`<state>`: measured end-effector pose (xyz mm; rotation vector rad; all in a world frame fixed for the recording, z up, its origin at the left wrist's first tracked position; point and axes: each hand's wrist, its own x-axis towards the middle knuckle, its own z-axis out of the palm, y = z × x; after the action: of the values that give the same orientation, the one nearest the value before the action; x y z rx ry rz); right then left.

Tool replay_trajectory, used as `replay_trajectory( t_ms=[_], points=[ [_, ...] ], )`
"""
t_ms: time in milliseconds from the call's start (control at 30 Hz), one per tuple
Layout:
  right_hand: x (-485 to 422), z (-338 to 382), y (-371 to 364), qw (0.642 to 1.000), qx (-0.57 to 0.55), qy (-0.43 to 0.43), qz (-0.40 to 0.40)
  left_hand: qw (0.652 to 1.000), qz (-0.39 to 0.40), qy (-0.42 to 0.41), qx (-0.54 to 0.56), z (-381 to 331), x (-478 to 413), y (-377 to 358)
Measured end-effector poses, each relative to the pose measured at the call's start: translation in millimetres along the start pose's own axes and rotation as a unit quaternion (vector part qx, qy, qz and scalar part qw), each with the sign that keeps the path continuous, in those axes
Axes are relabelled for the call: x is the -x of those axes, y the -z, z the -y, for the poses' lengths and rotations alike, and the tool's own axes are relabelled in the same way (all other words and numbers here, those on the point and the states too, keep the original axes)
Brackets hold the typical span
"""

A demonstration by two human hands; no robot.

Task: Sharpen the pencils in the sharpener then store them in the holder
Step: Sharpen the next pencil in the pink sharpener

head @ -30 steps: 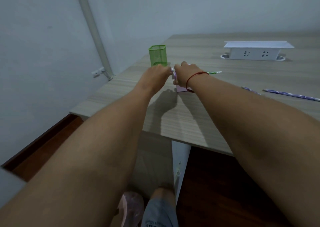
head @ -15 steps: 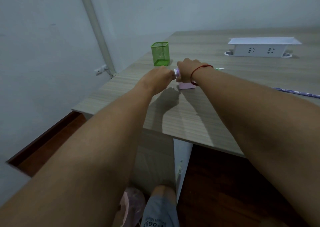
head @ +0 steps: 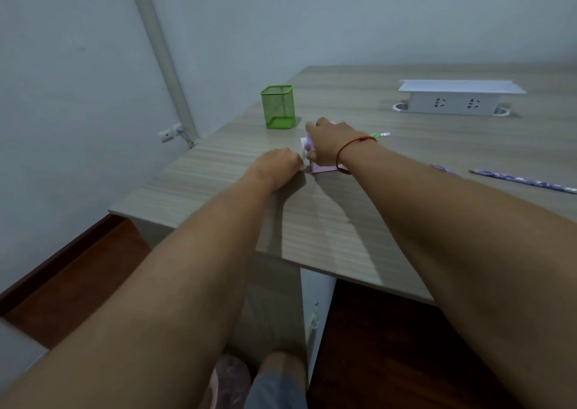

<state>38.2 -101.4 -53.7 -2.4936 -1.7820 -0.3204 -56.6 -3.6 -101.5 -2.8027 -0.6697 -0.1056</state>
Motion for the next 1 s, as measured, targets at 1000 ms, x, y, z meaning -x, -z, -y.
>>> replay_trajectory(
  t_ms=[1000],
  points=[
    [-1, 7, 10, 0.997, 0.019, -0.059, 0.043, 0.987, -0.135, -0.031, 0.078, -5, 32, 14]
  ],
)
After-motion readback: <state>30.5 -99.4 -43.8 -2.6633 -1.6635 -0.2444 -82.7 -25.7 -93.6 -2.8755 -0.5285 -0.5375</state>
